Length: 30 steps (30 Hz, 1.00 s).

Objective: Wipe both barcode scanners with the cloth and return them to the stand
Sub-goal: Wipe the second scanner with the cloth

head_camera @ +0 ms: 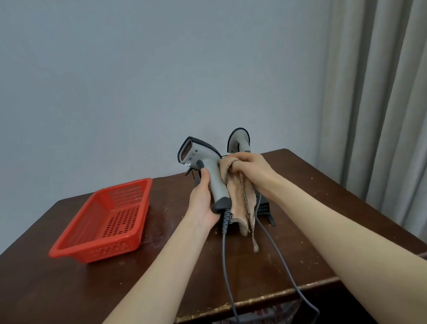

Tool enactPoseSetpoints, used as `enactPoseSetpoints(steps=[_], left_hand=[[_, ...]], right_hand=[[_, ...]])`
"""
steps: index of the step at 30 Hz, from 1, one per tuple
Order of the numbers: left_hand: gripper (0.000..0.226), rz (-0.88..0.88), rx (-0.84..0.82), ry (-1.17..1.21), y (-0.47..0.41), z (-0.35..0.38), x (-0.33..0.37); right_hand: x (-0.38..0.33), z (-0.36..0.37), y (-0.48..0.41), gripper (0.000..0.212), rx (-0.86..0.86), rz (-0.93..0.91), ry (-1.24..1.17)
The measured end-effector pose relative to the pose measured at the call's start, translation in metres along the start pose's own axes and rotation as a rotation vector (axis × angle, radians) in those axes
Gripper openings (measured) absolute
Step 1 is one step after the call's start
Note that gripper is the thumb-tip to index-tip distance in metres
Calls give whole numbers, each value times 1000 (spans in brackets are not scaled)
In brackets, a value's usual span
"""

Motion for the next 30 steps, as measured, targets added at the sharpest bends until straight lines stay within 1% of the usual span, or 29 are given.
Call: enactPoseSetpoints(steps=[3, 6, 8, 12, 14, 16, 18, 20, 23, 24, 25, 28, 30], left_hand=[[51, 2, -6, -13, -1, 2, -2], [51, 11, 9, -8, -2, 4, 1], [54, 3, 31, -7, -4, 0, 3], [58, -1, 84, 30, -6, -7, 6], [56, 11, 91, 36, -5, -6, 7], [56, 13, 64, 25, -6, -2, 6], [53, 10, 54, 2, -6, 0, 4], [51, 19, 62, -50, -5, 0, 4], [49, 34, 105, -88, -6, -6, 7], [48, 42, 108, -82, -5, -7, 9], [47, 47, 103, -75, -6, -7, 10], [46, 57, 58, -84, -1, -1, 8], [42, 78, 31, -137, 3, 3, 5]], right_hand=[[0, 5, 0, 25, -23, 2, -15], [1, 6, 3, 18, -53, 0, 121], [2, 3, 5, 16, -87, -2, 225], [-1, 2, 12, 23, -214, 50, 364], [-6, -1, 10, 24, -182, 28, 371], [-8, -2, 5, 25, -77, -13, 267], [-6, 2, 3, 24, -51, -24, 205], [-3, 6, 5, 20, -109, -10, 293], [1, 10, 13, 19, -309, 57, 418], [2, 10, 14, 21, -338, 69, 414], [2, 9, 13, 21, -308, 58, 377], [-6, 2, 2, 17, -46, -16, 192], [-11, 4, -2, 20, 12, -59, 182]])
Point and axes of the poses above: each hand's wrist, its own y-axis away from the middle knuckle, its own z-axis out of the palm, x = y × z, the point moved 5 cm from there along -y, towards the middle knuckle, and after that the axes turned 2 degrees about -x, right-handed, at the moved point
